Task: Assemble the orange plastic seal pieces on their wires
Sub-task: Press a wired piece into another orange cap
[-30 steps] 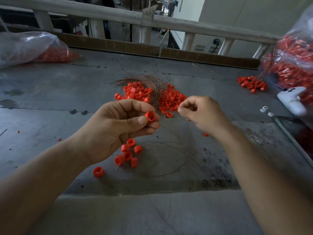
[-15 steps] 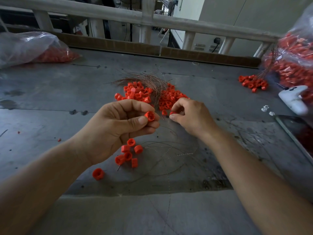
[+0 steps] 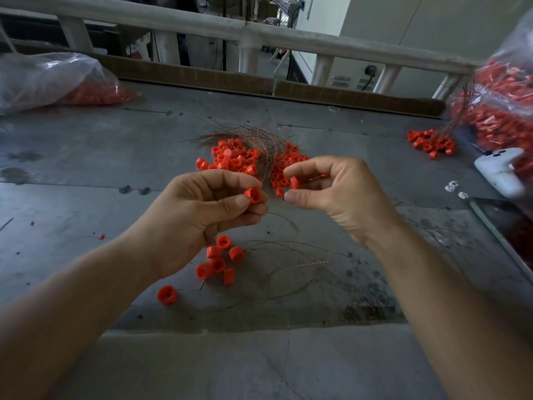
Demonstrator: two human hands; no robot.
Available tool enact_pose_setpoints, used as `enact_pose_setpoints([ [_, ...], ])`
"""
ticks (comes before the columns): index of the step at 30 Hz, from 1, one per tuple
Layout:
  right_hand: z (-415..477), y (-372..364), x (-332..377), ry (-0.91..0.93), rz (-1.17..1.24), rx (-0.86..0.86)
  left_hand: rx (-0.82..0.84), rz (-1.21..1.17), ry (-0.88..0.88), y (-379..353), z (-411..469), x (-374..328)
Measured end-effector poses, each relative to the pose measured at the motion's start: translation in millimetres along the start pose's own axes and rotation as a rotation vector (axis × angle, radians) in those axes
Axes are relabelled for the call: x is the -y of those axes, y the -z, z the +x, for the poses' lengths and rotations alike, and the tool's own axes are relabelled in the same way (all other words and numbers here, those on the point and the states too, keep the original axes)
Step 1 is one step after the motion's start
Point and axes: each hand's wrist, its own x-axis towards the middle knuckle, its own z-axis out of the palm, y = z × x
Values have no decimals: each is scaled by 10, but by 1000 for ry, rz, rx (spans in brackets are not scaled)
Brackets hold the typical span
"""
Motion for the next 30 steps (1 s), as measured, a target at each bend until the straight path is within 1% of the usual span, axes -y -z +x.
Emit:
enact_pose_setpoints([
  [4, -46, -63, 52, 9, 138, 71, -42, 39, -15, 2, 6, 14],
  [6, -65, -95, 70, 37, 155, 77, -54, 59, -27, 0, 7, 17],
  [11, -111, -181, 99, 135, 99, 97, -56, 106, -51, -20, -3, 13],
  [17, -124, -264, 67, 233, -22, 71, -87, 163, -56, -38, 1, 16],
  [30, -136, -296, 19, 268, -128, 14, -135, 260, -83, -46, 2, 34],
])
